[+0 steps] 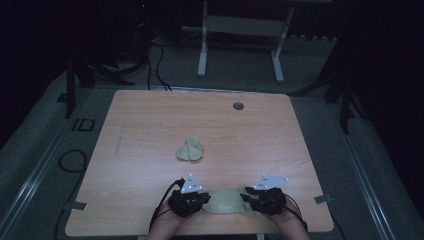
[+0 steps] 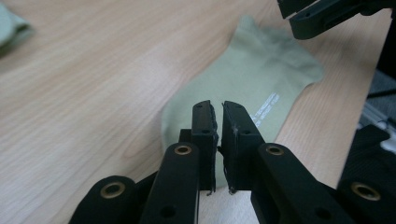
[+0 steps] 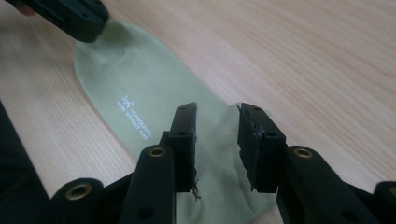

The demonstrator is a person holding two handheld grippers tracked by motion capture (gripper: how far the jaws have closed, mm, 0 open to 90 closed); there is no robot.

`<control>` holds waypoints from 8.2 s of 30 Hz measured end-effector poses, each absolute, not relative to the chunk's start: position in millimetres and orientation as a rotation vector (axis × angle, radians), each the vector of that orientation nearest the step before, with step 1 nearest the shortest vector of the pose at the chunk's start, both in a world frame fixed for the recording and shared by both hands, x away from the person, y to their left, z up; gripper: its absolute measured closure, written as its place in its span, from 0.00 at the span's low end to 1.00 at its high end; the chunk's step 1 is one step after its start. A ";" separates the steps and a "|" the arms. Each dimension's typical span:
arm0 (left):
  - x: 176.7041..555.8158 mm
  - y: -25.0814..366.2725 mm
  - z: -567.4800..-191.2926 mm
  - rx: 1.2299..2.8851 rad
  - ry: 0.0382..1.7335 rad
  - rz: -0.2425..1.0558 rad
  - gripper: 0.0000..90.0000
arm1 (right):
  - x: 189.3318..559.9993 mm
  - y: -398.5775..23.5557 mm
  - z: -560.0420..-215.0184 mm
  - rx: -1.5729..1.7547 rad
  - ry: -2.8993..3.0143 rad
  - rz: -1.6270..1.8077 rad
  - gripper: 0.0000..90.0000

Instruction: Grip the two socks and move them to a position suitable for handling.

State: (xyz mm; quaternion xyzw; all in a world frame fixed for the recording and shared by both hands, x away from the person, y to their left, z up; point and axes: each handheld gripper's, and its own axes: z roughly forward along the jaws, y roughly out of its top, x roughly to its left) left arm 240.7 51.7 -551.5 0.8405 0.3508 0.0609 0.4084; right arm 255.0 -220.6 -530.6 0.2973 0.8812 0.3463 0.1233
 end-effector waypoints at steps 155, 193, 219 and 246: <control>211.1 138.8 -566.1 1.990 0.996 0.304 0.07 | 346.1 -154.1 -549.0 1.035 2.474 0.745 0.78; 350.9 19.5 -558.9 2.223 0.905 0.203 0.64 | 358.9 -177.0 -538.1 1.033 2.600 0.754 0.79; 341.5 57.6 -508.1 2.197 0.904 0.295 0.97 | 353.9 -202.0 -486.0 1.024 2.471 0.948 0.94; 335.8 52.8 -517.6 2.174 0.909 0.351 0.92 | 361.5 -222.4 -514.8 1.118 2.510 0.872 0.80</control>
